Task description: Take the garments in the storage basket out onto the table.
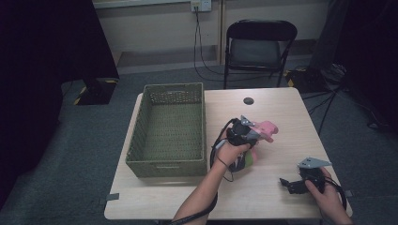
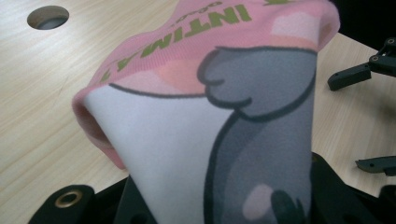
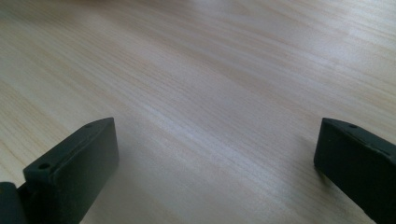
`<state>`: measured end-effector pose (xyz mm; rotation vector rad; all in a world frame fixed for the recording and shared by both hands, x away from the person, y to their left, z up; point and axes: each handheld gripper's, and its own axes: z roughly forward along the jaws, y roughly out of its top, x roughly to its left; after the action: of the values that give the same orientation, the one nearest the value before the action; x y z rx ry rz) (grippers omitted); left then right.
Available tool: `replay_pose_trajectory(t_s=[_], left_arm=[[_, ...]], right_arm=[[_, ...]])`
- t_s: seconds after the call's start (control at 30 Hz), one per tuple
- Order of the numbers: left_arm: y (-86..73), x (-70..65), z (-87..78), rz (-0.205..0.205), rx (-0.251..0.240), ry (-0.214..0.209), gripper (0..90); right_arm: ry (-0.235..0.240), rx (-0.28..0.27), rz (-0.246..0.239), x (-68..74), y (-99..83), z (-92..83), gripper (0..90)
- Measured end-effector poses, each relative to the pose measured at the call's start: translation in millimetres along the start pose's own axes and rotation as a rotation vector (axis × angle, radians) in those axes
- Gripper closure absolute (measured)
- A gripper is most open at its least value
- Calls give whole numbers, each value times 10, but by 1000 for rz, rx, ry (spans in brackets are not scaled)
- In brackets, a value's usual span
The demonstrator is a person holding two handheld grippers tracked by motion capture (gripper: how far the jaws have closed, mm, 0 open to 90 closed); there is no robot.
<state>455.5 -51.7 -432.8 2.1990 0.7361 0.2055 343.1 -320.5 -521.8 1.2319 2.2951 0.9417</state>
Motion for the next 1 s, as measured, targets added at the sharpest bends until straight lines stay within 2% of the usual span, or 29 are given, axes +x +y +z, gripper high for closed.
replay_pose_trajectory(t_s=[0.3,1.0], left_arm=[[-13,14,55,-7,6,5,643],[-114,-50,254,-18,22,-7,632]], right_arm=[[1,0,1,1,0,0,0],[1,0,1,1,0,0,0]])
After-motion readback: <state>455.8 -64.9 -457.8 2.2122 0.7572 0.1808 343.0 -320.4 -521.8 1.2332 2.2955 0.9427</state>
